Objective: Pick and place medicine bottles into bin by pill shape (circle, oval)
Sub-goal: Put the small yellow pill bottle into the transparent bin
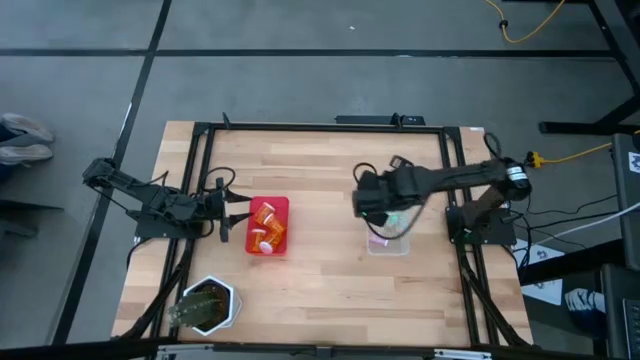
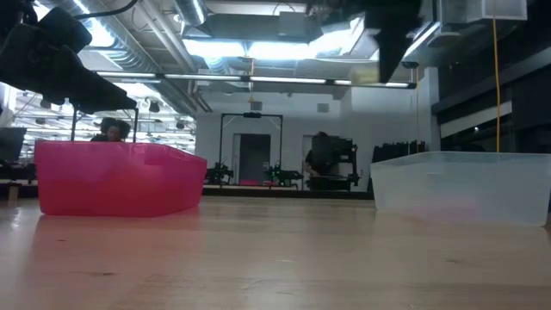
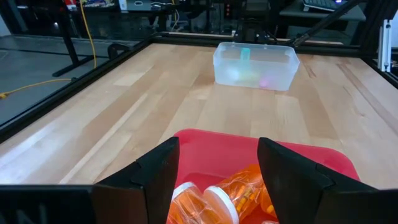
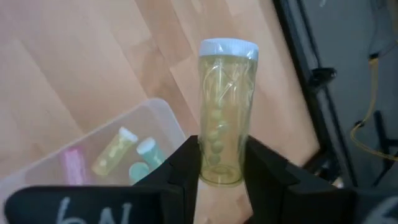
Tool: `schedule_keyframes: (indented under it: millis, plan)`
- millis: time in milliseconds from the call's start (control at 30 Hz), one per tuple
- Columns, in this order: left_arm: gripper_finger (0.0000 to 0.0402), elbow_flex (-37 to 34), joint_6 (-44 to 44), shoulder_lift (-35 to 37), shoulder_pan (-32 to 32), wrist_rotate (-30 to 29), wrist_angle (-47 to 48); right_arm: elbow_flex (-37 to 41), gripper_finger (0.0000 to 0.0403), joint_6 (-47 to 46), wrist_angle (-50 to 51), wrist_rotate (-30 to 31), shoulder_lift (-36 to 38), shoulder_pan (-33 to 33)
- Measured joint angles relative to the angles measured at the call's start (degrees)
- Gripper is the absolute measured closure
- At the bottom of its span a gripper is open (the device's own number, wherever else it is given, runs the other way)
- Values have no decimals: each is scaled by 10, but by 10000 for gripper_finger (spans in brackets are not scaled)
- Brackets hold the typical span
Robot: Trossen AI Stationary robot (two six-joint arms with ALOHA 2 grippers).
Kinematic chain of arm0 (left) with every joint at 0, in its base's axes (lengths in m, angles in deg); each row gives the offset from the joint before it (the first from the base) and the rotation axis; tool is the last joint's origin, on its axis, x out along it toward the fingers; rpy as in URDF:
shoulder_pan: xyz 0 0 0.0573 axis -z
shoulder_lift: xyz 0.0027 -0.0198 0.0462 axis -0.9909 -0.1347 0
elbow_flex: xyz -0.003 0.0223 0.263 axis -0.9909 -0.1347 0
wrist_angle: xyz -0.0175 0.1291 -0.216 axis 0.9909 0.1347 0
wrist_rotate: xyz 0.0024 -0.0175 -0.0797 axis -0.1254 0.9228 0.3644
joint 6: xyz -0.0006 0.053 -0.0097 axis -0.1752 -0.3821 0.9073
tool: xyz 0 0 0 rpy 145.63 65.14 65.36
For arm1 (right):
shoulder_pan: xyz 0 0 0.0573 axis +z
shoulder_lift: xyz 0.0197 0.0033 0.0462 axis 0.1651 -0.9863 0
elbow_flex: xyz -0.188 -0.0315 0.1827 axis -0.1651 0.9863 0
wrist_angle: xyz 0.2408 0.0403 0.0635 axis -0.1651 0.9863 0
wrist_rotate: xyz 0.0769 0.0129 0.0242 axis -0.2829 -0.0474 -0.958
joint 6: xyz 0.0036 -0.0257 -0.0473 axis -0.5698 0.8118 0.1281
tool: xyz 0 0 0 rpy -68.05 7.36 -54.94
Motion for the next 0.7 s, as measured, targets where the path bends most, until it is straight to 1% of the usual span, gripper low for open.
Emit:
schedule_keyframes:
  millis: [200, 400, 567, 700]
  plan:
    - [190, 0, 0, 0, 0, 0, 0, 0, 298, -84, 53, 21, 41, 65]
    - [190, 0, 0, 0, 0, 0, 0, 0, 299, -108, 55, 26, 61, 122]
    - [190, 0, 0, 0, 0, 0, 0, 2, 298, -118, 54, 30, 62, 138]
    - [190, 0, 0, 0, 0, 0, 0, 33, 299, -127, 48, 16, 67, 135]
